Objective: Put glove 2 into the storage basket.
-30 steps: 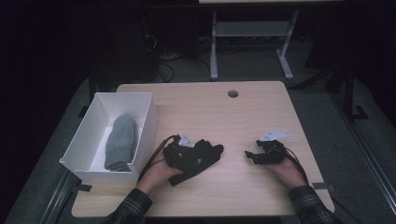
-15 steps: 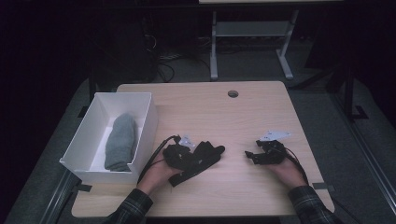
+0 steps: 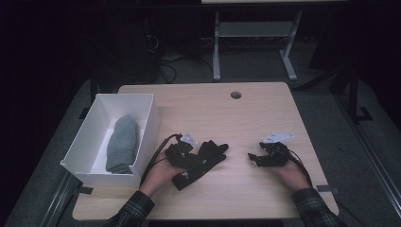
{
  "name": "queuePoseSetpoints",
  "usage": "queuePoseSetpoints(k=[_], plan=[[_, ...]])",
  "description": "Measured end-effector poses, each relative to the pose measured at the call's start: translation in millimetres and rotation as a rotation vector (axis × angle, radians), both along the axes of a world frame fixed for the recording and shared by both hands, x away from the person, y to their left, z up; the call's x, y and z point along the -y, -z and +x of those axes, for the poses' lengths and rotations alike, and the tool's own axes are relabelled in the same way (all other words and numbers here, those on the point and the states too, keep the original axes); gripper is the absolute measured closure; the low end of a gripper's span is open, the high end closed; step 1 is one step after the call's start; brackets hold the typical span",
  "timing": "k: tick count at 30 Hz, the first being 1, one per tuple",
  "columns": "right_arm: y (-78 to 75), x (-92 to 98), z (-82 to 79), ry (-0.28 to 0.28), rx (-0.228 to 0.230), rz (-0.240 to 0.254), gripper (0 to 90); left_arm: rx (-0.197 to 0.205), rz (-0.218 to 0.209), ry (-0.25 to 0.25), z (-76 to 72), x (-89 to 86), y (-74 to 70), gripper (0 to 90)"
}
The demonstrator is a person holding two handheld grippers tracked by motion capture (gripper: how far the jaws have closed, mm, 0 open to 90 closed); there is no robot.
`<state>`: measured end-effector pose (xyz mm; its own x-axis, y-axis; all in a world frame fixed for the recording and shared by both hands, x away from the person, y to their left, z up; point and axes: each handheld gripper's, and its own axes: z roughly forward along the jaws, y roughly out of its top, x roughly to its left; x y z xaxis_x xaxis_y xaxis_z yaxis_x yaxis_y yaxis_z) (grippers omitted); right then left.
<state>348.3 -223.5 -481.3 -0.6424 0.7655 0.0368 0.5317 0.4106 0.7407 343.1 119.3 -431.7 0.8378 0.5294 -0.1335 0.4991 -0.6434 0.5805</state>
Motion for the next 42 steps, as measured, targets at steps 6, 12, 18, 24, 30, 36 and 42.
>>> queuePoseSetpoints(k=[6,12,18,24,30,36,42], plan=[[0.2,-0.1,0.0,0.001,0.001,0.002,29.4,0.006,-0.044,-0.031,3.6,5.9,-27.9,64.8],[0.2,-0.3,-0.2,0.002,0.000,0.003,29.3,0.045,-0.057,-0.034,7.9,2.4,-58.2,64.7],[0.2,-0.4,-0.1,0.001,-0.001,0.002,27.8,0.067,-0.072,-0.067,15.4,-10.0,-92.6,64.7],[0.5,-0.8,0.1,0.014,-0.006,0.000,24.0,0.083,-0.073,-0.103,20.6,-26.6,-120.1,64.6],[0.6,-0.8,1.0,0.031,-0.012,-0.008,18.5,0.087,-0.090,-0.183,26.3,-59.6,-141.9,64.6],[0.7,-1.1,1.0,0.027,-0.015,-0.010,16.8,0.099,-0.110,-0.245,26.9,-87.6,-154.0,64.6],[0.7,-1.1,1.0,0.028,-0.016,-0.010,16.8,0.126,-0.125,-0.338,25.0,-131.9,-166.6,64.6]])
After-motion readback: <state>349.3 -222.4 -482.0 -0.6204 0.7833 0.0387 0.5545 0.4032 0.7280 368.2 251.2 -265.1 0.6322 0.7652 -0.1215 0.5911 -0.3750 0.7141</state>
